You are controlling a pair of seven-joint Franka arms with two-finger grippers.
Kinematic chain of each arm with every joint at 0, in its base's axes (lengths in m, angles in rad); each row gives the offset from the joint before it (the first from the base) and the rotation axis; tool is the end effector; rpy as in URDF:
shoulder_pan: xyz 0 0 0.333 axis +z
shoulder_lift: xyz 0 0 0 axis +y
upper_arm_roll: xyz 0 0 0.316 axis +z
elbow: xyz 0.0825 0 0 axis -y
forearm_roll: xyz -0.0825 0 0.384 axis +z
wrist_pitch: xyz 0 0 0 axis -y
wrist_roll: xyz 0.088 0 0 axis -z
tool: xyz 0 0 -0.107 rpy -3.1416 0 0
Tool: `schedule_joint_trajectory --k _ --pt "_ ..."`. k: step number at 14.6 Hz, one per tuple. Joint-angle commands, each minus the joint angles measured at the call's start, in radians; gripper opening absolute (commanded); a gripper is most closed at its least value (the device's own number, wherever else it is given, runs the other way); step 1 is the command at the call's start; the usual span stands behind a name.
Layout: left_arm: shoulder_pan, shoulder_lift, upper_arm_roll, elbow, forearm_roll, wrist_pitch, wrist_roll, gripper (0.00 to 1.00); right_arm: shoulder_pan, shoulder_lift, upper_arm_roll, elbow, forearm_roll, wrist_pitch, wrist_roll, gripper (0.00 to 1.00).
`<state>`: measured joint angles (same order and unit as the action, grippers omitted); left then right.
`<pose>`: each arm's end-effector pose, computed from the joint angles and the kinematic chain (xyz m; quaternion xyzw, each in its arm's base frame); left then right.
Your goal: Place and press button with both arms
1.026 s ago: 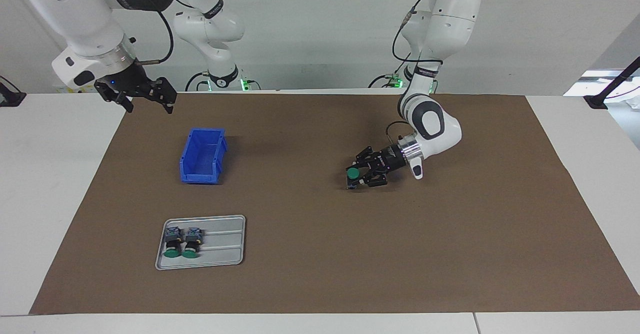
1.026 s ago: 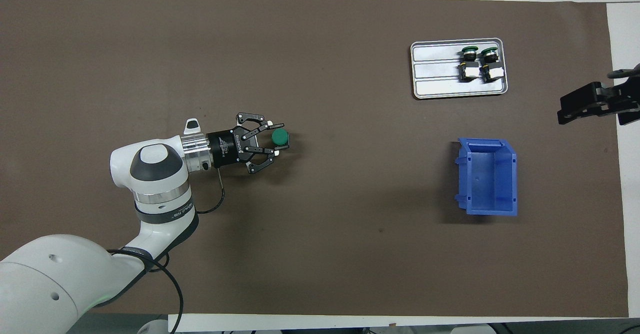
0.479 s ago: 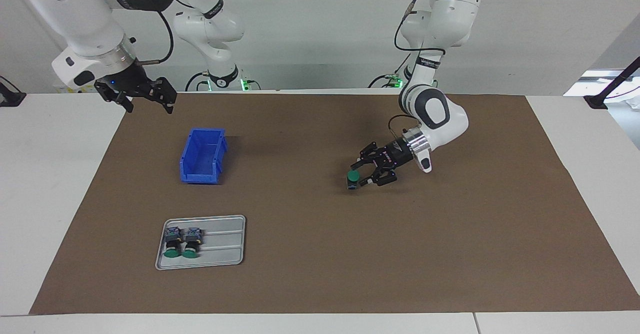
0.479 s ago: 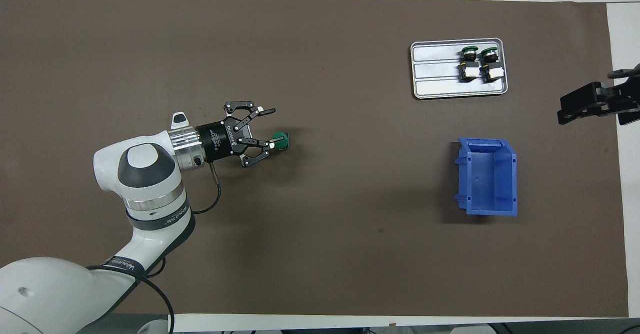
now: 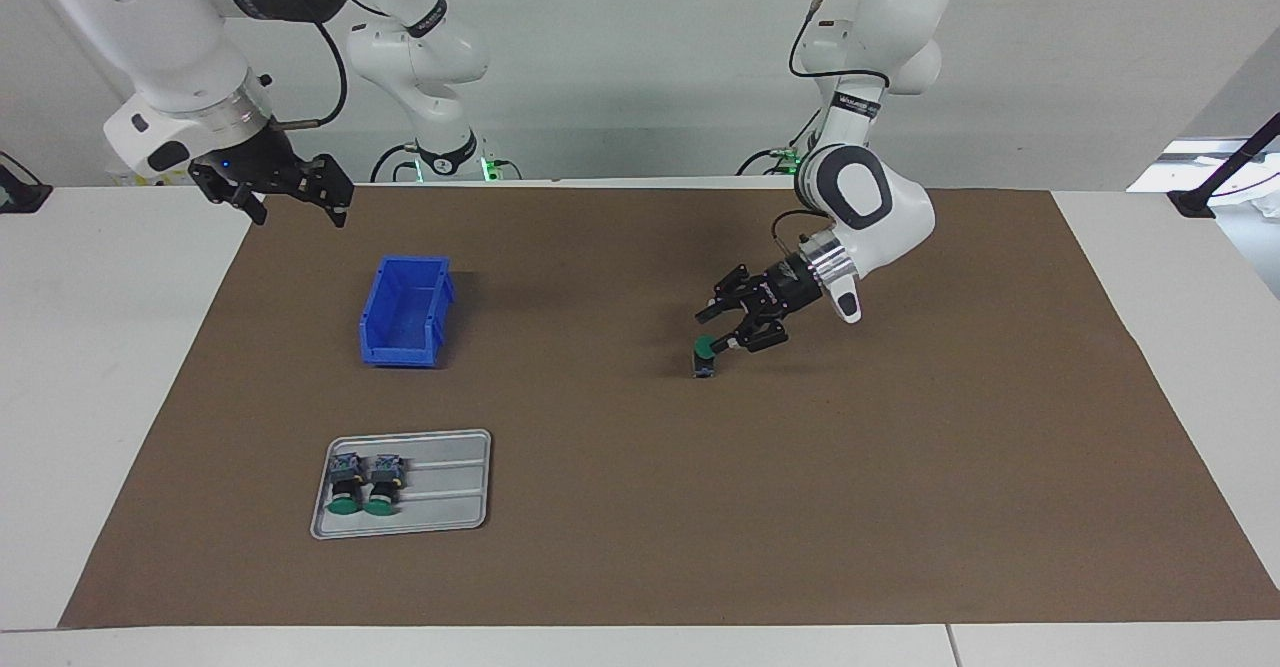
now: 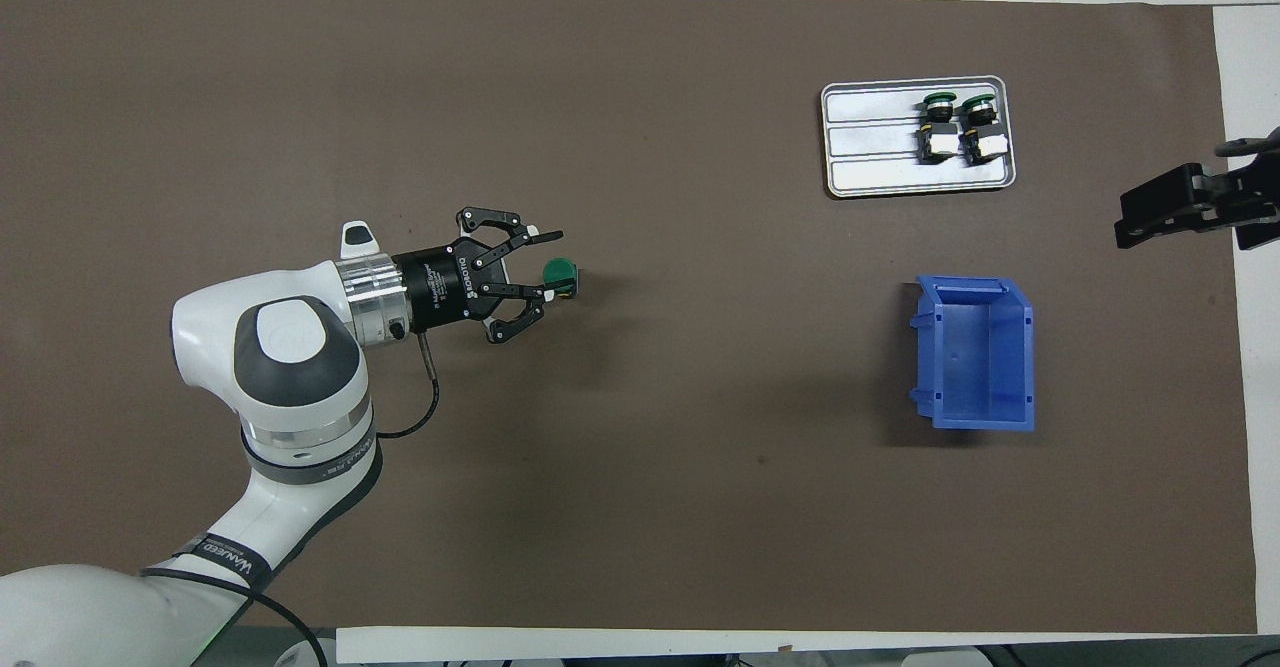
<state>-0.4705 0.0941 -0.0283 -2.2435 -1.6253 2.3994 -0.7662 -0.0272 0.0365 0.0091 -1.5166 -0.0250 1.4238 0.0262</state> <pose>0.4755 -0.2674 0.3372 0.6111 0.6067 -0.2837 0.4219 0.5498 -0.0130 0.6176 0.9976 -0.0231 -0.0645 0.0126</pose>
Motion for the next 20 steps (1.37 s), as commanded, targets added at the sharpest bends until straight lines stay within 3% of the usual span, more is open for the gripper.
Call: schedule_joint_trajectory --k 1,5,10,16,20 --pt "-0.020 -0.042 0.008 0.017 0.215 0.026 -0.144 0.22 0.001 -0.023 -0.001 -0.028 0.005 0.014 -0.023 1.00" --pt "-0.043 -0.005 0.007 0.126 0.702 0.029 -0.408 0.14 0.001 -0.023 -0.001 -0.028 0.005 0.014 -0.023 1.00" --pt "-0.076 0.039 0.007 0.206 1.085 0.033 -0.456 0.13 0.001 -0.023 -0.001 -0.028 0.005 0.014 -0.023 1.00" --pt "-0.092 0.075 0.005 0.220 1.243 0.044 -0.360 0.06 0.001 -0.023 -0.001 -0.028 0.005 0.014 -0.023 1.00" --pt "-0.097 0.116 0.005 0.257 1.262 0.061 -0.357 0.05 0.001 -0.023 -0.001 -0.028 0.005 0.013 -0.023 1.00"
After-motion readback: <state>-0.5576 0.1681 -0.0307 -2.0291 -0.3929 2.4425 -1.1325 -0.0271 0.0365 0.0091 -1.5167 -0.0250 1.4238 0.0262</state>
